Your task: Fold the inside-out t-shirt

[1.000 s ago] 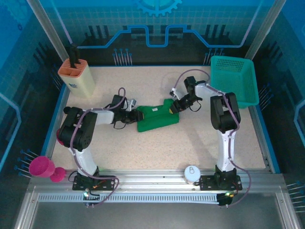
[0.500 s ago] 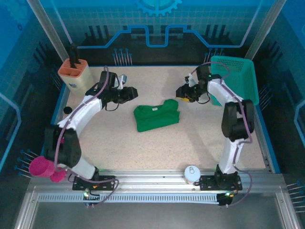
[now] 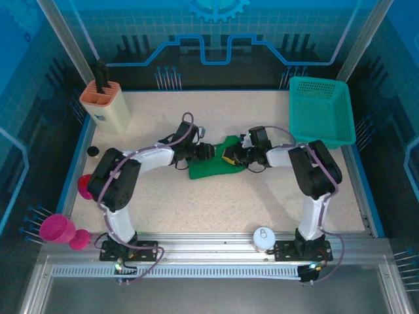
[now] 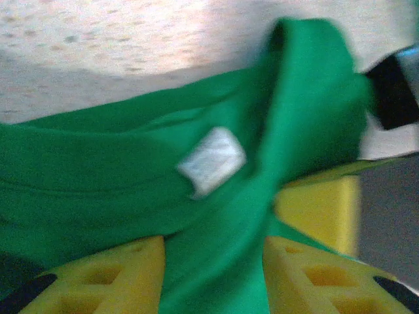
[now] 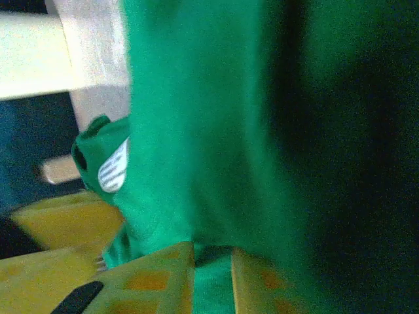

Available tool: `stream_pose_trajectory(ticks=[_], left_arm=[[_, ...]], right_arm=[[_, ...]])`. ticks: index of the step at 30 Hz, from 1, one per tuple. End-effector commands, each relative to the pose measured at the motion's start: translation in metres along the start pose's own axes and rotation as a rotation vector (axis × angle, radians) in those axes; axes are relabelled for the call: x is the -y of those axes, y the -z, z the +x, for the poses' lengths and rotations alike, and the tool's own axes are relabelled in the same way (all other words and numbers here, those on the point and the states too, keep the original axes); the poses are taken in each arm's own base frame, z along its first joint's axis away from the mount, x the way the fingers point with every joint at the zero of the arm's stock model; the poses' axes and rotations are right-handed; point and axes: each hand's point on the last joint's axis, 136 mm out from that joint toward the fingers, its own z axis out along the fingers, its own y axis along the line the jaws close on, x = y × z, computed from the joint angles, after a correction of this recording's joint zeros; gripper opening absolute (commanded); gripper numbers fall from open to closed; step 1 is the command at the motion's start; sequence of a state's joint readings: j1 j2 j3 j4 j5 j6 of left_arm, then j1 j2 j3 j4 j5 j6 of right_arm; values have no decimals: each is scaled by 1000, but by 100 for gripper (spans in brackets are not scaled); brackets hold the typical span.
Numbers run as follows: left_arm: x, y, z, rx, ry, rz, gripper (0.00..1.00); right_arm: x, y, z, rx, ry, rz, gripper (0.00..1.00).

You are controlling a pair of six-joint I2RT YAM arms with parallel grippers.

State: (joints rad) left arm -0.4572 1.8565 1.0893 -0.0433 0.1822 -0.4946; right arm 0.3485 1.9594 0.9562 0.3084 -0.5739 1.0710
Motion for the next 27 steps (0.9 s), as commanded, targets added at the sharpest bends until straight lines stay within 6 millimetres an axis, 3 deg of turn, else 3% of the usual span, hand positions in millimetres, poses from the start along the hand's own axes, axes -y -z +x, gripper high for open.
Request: stream_pose_trajectory(ticks=[1,4,7,11,14,20,23,24,25,27], left_arm=[[-46,-15,2,-28,-9,-168,42],[-66,-13,34,-123,-33,-231,41],[-88,0,59,-160,-30,-312,42],[-94,19,82,-199,-38,-319,41],[-94,38,102,-222,-14,-316,42],[-86,57,160,-333,-19,-328,42],[-65,78,159,-304,-37,-282,42],[-57,88,152,-282,-48,-270,43],[-47,99,141,-256,-79,-276,49],[-25,118,117,-218,-151,-287,52]], right_arm=[[42,-5,-8,96,-202,89,17],[61,6,17,71,-148,274,23],[78,12,35,33,-183,305,24],[99,22,64,-26,-211,365,25],[101,30,89,-80,-177,365,28],[93,52,148,-248,-21,368,32],[73,62,175,-319,85,356,35],[65,66,183,-360,112,346,36],[58,72,188,-401,127,352,38],[46,84,186,-443,163,399,38]])
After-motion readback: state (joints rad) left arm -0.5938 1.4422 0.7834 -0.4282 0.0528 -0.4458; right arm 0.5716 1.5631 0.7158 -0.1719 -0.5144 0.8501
